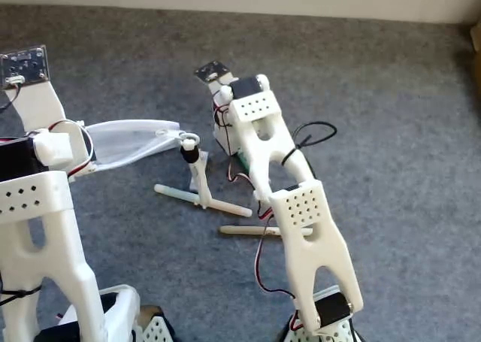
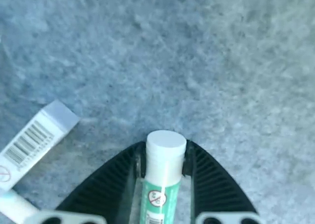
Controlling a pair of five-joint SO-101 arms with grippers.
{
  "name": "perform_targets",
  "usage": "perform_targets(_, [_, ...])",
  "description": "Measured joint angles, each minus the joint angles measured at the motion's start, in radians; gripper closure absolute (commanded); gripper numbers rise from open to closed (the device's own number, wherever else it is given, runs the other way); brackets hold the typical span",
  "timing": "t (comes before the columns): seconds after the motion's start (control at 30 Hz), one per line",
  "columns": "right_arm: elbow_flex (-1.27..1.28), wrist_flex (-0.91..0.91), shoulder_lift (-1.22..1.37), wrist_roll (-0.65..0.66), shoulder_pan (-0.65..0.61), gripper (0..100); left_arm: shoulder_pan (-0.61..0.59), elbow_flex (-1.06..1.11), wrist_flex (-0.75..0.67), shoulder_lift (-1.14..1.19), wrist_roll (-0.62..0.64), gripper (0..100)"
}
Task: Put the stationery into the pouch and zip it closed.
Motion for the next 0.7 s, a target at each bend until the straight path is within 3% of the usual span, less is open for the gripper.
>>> perform_targets(0.17, [-0.005,0.017,0.0,0.0,0.002,99.7,0.0,0.0,0.0,0.0,0.0,99])
perform_targets(0.7, [-0.296,0.129,0.014,-0.052,0.005,99.3,0.0,0.0,0.0,0.0,0.0,99])
